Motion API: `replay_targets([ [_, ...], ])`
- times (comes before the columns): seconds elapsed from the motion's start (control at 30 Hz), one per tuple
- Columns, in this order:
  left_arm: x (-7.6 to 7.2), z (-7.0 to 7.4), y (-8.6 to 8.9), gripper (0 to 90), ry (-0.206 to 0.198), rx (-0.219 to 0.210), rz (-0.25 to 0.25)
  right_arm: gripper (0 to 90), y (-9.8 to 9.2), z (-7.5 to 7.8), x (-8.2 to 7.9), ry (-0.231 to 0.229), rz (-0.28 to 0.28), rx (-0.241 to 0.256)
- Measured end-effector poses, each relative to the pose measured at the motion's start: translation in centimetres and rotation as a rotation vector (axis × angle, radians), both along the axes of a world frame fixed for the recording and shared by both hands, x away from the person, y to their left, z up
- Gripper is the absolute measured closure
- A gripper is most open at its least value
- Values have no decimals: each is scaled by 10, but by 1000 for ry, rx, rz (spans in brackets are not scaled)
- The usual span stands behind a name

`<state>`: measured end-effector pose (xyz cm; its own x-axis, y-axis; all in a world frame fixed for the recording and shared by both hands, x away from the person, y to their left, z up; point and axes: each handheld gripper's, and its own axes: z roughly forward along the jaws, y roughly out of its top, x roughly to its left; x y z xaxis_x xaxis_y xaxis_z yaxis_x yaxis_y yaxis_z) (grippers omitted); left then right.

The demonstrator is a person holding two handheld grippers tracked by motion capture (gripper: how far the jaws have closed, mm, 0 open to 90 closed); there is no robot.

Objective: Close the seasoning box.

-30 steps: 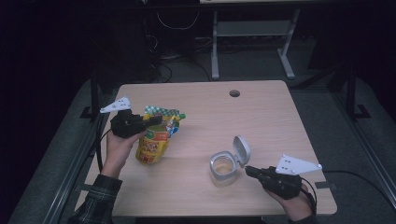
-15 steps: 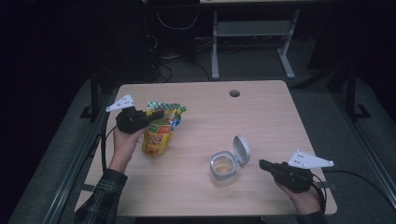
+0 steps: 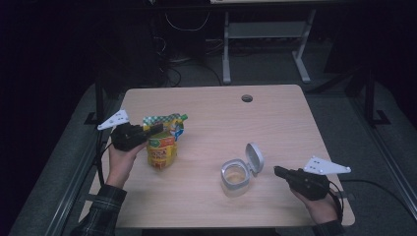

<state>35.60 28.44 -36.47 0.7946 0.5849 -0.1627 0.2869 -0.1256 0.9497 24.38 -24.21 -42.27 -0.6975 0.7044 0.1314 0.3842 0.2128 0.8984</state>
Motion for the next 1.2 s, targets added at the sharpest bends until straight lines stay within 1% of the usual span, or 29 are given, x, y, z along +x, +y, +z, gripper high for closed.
replay_targets([
  [0.1, -6, 0, 5, 894, -1, 9, 10, 895, 0, 0, 0, 1, -2, 0],
  [0.33, -13, -5, 16, 893, 5, -8, 21, 890, -1, -1, 2, 1, -4, -1],
  [0.43, -17, -5, 19, 893, 1, 2, 23, 890, -1, -2, 2, 3, -4, -5],
  [0.63, -22, -7, 25, 885, 3, 4, 29, 891, -1, -2, 2, 8, -7, -7],
  [0.67, -23, -8, 26, 883, 7, -4, 31, 892, -1, -2, 2, 10, -7, -7],
  [0.77, -27, -9, 30, 874, 3, -8, 33, 892, -1, -2, 2, 10, -7, -8],
  [0.9, -30, -8, 32, 838, -5, -11, 37, 892, -1, -3, 3, 10, -6, -8],
  [0.97, -32, -7, 33, 799, -12, -18, 39, 891, -1, -2, 2, 9, -6, -9],
  [1.03, -33, -8, 35, 718, -10, -19, 42, 891, -1, -2, 3, 9, -7, -8],
  [1.07, -34, -8, 35, 687, -6, -8, 40, 891, -1, -2, 3, 10, -7, -8],
  [1.1, -35, -8, 36, 635, -5, 4, 40, 891, -1, -2, 3, 9, -6, -10],
  [1.17, -37, -8, 39, 513, -2, 8, 44, 891, -1, -2, 3, 8, -9, -9],
  [1.2, -38, -9, 41, 466, -2, 10, 45, 892, -2, -2, 3, 8, -10, -8],
])
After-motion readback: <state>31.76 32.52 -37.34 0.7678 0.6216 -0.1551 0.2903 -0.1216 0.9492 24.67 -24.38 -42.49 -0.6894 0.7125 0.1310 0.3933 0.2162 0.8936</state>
